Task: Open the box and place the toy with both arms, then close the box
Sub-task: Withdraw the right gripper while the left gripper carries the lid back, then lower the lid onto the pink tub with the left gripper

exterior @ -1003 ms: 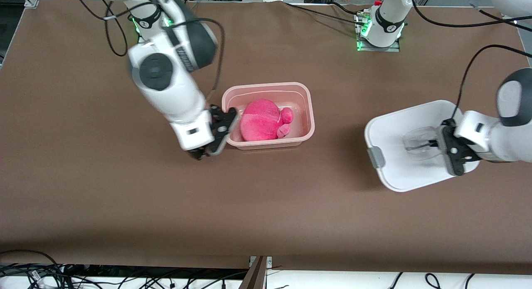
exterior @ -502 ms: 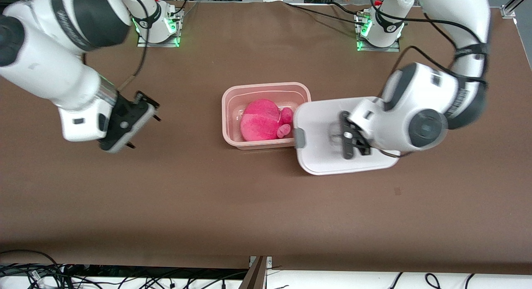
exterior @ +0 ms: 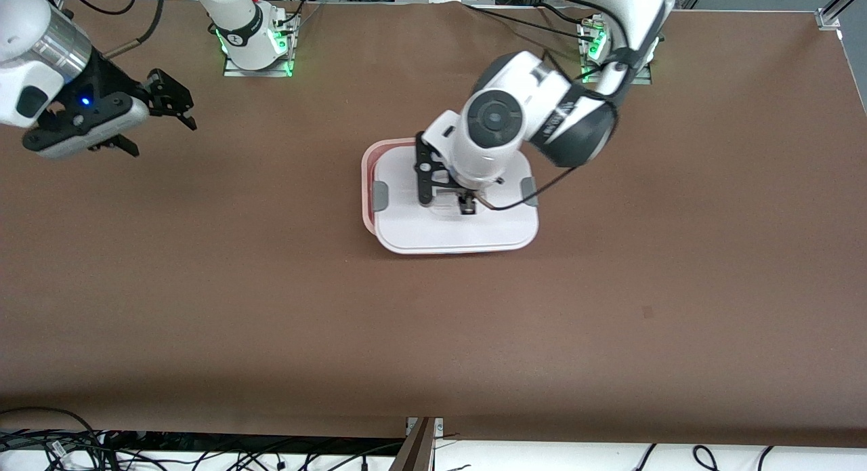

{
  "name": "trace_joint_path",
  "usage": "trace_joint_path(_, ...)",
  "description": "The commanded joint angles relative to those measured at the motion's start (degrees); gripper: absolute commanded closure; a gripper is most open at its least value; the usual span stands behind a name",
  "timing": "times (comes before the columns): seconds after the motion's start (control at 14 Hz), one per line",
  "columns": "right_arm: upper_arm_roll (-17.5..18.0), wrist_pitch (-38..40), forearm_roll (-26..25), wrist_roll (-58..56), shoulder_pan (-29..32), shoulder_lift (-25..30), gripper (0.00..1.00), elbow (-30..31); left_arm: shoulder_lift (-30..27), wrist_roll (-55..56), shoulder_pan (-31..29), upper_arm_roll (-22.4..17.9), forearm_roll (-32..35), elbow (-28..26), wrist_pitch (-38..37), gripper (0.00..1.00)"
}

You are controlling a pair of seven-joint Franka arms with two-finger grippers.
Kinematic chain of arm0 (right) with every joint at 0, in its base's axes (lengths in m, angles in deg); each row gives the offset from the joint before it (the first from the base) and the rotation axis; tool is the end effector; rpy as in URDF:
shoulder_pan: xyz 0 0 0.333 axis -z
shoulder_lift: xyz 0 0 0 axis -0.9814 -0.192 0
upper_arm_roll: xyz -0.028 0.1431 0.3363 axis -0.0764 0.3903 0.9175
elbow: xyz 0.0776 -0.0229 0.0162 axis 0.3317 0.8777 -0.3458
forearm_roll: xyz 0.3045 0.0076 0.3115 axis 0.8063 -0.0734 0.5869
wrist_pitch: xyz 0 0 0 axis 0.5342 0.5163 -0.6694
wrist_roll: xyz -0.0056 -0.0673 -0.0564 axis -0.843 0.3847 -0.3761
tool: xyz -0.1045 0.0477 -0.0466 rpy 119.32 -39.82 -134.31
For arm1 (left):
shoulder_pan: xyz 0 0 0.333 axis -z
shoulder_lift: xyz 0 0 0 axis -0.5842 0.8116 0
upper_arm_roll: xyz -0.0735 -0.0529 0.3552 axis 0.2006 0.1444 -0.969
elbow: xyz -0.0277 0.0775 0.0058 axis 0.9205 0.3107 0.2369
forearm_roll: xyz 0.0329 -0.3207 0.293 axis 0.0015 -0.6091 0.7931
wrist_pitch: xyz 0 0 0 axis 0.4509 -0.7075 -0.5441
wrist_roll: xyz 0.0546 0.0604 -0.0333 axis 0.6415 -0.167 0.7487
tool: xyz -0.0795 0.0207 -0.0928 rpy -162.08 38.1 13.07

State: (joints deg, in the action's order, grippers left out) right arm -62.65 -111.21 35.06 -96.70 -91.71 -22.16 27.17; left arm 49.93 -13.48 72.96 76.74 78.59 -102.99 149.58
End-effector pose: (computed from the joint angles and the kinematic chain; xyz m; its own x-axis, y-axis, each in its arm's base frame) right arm 0.5777 0.1172 0.6659 0.9409 0.3384 0.0160 0.3385 -0.9376 -0.0793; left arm 0.6014 -0.5173 0.4053 0.0899 -0.9934 0.0711 -0.9843 -0.0777 0.1585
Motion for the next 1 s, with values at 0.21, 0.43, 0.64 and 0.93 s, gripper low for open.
trace_joint_path(0.21,0.1,0.1,-2.9,8.4,0.6,0.9,0.00,1.3,1.3,1.2,1.9,-1.1,0.3,-0.8,2.4,1.00)
trace_joint_path(0.43,-1.6,0.8,-3.3,8.0,0.8,-0.8,0.00,-1.9,1.2,3.1,1.8,-1.1,0.3,-2.2,2.1,1.00)
trace_joint_path(0.64,-1.7,0.8,-3.4,8.5,0.8,-0.6,0.00,-2.9,1.2,7.4,3.2,-1.2,0.3,-2.2,1.9,1.00)
trace_joint_path(0.93,-3.0,2.7,-3.2,9.1,0.2,-1.4,0.00,-2.8,1.2,8.0,4.2,-1.1,1.6,-2.3,1.9,1.00)
